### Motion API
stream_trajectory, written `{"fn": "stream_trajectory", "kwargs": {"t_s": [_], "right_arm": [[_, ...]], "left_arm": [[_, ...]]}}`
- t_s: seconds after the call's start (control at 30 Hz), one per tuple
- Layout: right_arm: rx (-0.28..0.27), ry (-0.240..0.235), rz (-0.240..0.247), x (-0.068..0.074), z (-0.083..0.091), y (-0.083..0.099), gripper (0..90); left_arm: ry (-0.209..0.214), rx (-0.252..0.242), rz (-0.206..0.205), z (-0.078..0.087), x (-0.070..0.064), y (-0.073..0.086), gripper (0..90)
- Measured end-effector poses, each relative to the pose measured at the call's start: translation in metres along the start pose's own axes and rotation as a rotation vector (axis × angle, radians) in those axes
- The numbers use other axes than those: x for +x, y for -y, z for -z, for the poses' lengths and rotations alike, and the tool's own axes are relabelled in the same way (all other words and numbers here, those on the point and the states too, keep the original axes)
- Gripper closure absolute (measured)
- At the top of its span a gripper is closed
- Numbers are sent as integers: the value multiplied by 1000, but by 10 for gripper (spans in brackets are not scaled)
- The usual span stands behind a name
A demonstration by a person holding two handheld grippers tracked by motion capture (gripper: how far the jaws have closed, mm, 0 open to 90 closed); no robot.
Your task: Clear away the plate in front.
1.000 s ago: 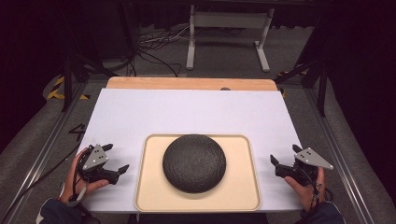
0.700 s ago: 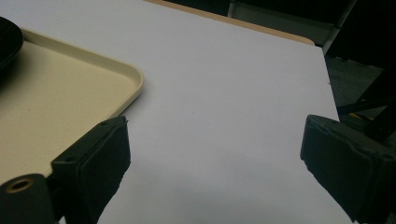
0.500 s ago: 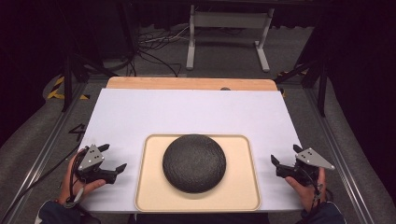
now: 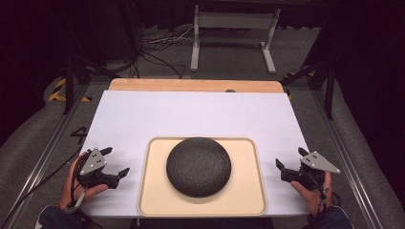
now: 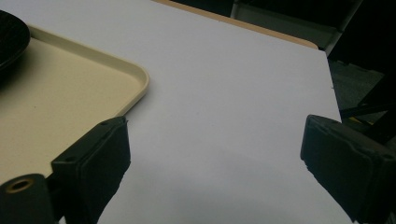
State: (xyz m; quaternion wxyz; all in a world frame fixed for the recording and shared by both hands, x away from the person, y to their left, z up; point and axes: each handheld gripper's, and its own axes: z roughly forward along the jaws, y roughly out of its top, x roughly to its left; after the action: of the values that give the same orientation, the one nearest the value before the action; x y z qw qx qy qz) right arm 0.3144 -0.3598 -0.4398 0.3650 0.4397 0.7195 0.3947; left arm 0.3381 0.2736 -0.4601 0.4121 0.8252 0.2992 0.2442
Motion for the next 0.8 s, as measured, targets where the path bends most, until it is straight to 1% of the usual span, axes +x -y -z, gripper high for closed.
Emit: {"fn": "stream_trajectory", "kwargs": {"t_s": [0.1,0.27,0.47,0.57,0.6,0.8], "right_arm": [[-2,0,-5,-1,0,0,84],[-4,-2,-3,-1,0,0,84],[-3,-5,-5,-1,0,0,84],[-3,-5,-9,-2,0,1,84],[-2,-7,-10,-2,0,1,83],[1,-9,-12,-2,-1,2,84]], "left_arm": [[0,7,-6,0,0,0,65],[0,4,4,0,0,0,65],[2,8,-3,-1,0,0,65],[1,11,2,-2,1,0,65],[1,14,-2,-2,1,0,65],[-2,15,0,-3,1,0,69]]}}
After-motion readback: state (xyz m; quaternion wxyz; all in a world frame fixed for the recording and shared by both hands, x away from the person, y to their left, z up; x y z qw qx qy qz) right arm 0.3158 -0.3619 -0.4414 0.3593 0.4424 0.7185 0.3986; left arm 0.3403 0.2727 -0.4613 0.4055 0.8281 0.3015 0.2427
